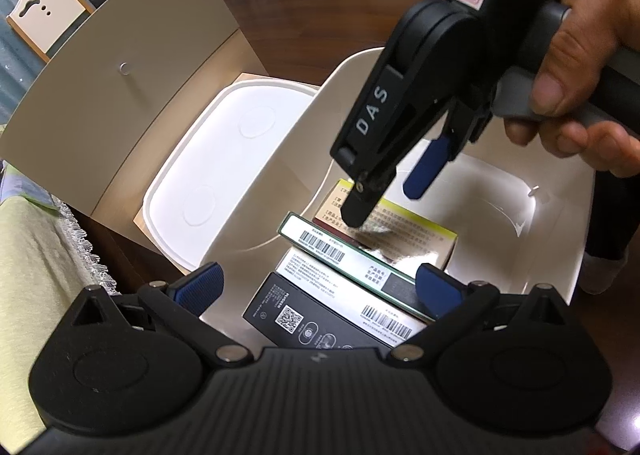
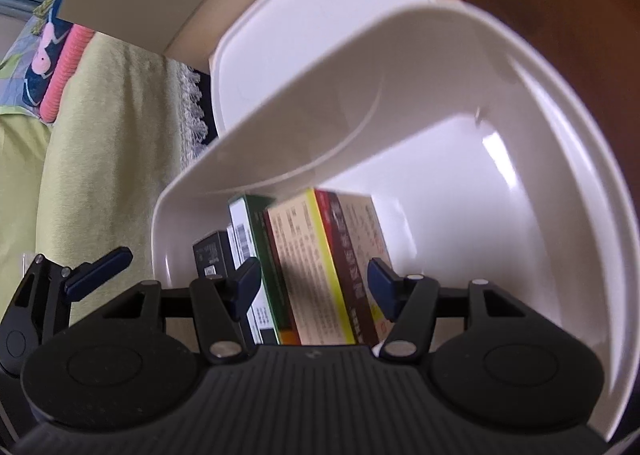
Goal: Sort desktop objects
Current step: 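Withdraw both tools from the basin and turn toward the sofa, then close the right tool on the white-green vitamin A cream box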
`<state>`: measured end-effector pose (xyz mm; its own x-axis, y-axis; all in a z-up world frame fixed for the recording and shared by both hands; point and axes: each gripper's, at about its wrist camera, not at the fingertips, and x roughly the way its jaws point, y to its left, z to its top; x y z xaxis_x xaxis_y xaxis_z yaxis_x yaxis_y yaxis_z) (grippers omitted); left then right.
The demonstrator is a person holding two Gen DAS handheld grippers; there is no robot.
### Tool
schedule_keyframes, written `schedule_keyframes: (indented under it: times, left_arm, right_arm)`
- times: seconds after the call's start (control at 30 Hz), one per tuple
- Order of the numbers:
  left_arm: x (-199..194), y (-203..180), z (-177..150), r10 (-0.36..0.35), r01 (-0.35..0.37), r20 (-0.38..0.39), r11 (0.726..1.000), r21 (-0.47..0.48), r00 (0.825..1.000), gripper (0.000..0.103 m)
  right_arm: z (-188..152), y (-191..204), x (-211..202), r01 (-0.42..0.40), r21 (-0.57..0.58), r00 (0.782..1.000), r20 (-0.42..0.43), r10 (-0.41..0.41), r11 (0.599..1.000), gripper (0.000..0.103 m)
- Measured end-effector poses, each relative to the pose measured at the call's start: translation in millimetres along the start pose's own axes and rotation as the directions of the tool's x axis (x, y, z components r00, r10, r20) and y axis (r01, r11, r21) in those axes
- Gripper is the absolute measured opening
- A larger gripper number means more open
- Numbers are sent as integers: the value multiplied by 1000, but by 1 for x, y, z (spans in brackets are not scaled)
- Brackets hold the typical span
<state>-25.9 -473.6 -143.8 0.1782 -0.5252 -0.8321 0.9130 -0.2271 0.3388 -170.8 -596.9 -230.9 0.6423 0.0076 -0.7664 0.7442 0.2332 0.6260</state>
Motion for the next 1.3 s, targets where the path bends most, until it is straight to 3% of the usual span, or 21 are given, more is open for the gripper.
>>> schedule_keyframes:
  times: [0.5,0.77,0.87,1.0,1.2,1.3]
  left_arm:
    - [-28,27,-12,111,-110,15,991,-77,994,103]
    - [-74,52,-26,262,-245,64,950,-195,963,103]
    - [-97,68,-38,343,-318,58,913,-254,938,103]
    - [-137,89,-65,449,-415,26,844,-339,893,103]
    - [-193,115,-137,530,-496,-63,736,-461,846,103]
    - [-214,128,-173,544,-518,-105,697,-496,832,103]
  right_arm:
    - [8,27,-23,-14,-90,994,108,24,996,57]
    - [3,82,-51,-77,-274,978,165,125,959,57]
    - [-2,111,-62,-98,-367,968,181,174,925,57]
    - [-11,162,-69,-125,-497,959,161,233,858,57]
    - [-42,258,-65,-179,-700,943,78,324,691,57]
    - [-63,305,-52,-206,-774,936,23,352,599,57]
